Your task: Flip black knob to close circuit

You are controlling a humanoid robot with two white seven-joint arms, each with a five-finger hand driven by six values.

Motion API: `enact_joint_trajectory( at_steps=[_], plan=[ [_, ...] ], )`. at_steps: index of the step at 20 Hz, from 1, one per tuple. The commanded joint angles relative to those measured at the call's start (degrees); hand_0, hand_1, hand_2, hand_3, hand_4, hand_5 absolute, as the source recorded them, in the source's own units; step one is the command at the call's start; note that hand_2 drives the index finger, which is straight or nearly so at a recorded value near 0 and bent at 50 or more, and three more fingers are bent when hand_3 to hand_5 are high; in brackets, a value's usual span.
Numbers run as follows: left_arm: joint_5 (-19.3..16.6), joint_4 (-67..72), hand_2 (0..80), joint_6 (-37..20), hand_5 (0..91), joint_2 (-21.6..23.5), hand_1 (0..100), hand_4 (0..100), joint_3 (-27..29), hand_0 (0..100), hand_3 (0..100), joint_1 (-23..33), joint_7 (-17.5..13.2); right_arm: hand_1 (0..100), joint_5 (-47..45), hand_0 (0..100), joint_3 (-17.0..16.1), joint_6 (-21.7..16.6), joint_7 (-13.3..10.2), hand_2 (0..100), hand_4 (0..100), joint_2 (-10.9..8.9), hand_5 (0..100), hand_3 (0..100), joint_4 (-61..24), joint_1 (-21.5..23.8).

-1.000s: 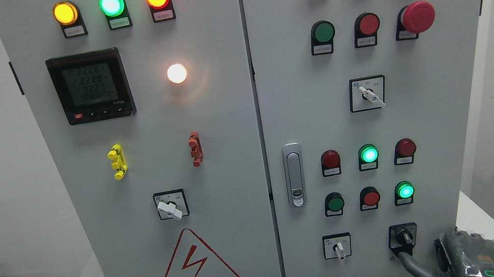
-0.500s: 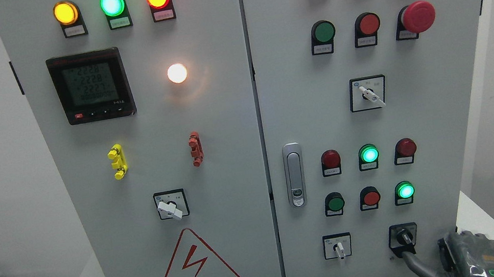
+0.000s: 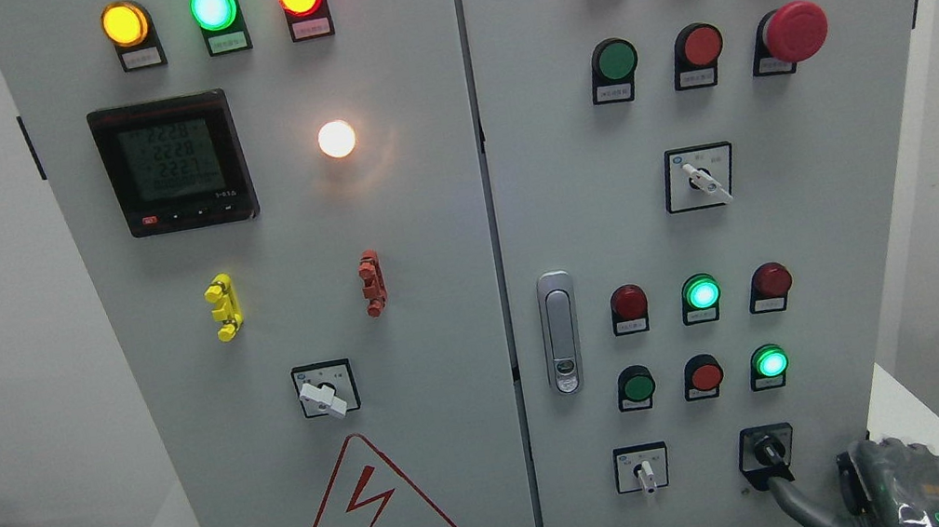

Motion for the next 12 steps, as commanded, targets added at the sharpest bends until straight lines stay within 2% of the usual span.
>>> enact_joint_trajectory(
  at_steps=[1,9,12],
  plan=[
    [0.1,0.0,0.0,0.0,0.0,0.0,56,0,0.0,12,0,0.0,0.0,0,-0.2,0,-0.4,0.3,-0.7,95,89,-0.03,90,100,0.0,0.0],
    [0.1,0.0,0.0,0.0,0.0,0.0,56,0,0.0,12,0,0.1,0.0,1,-0.2,0,0.1,0.1,-0.9,95,89,-0.12,91,100,-0.1,0.2],
    [0.1,0.0,0.0,0.0,0.0,0.0,56,0,0.0,12,0,0.0,0.0,9,-0.2,0,0.4,-0.2,-1.0,95,89,-0.12,91,100,0.6,0.2]
  ],
)
